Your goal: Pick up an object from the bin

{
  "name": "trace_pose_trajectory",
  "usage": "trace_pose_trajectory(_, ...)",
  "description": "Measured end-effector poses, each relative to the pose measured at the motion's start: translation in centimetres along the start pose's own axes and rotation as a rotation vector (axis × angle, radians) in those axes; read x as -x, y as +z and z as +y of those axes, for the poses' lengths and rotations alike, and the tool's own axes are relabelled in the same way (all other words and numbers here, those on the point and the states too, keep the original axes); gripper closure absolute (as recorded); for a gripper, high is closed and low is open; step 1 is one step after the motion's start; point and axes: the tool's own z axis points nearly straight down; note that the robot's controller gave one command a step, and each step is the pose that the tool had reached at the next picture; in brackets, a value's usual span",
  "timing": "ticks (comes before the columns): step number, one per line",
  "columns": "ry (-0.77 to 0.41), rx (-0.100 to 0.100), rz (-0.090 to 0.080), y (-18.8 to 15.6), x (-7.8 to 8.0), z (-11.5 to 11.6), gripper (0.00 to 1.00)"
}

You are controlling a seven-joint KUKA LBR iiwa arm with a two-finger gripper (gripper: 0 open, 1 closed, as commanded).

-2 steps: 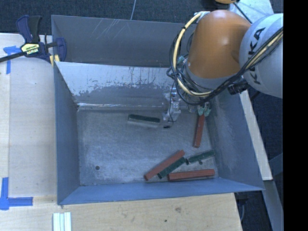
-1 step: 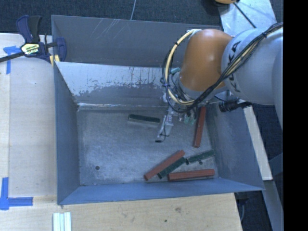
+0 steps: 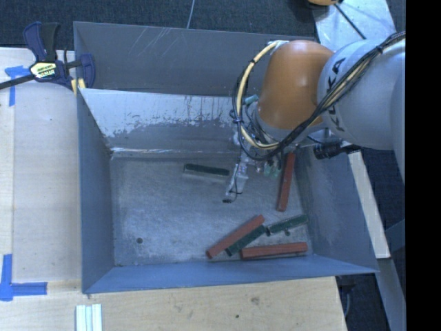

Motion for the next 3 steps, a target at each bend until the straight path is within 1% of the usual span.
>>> trace_pose_trajectory(1,-0.221,0.000,0.000,6.9,1.1,1.2,1.00)
trace_pose_trajectory(2,-0.220,0.000,0.000,6.9,1.1,1.2,1.00)
trace_pose_trajectory(3,-0.266,0.000,-0.009,-10.6,3.3,-1.3,1.00)
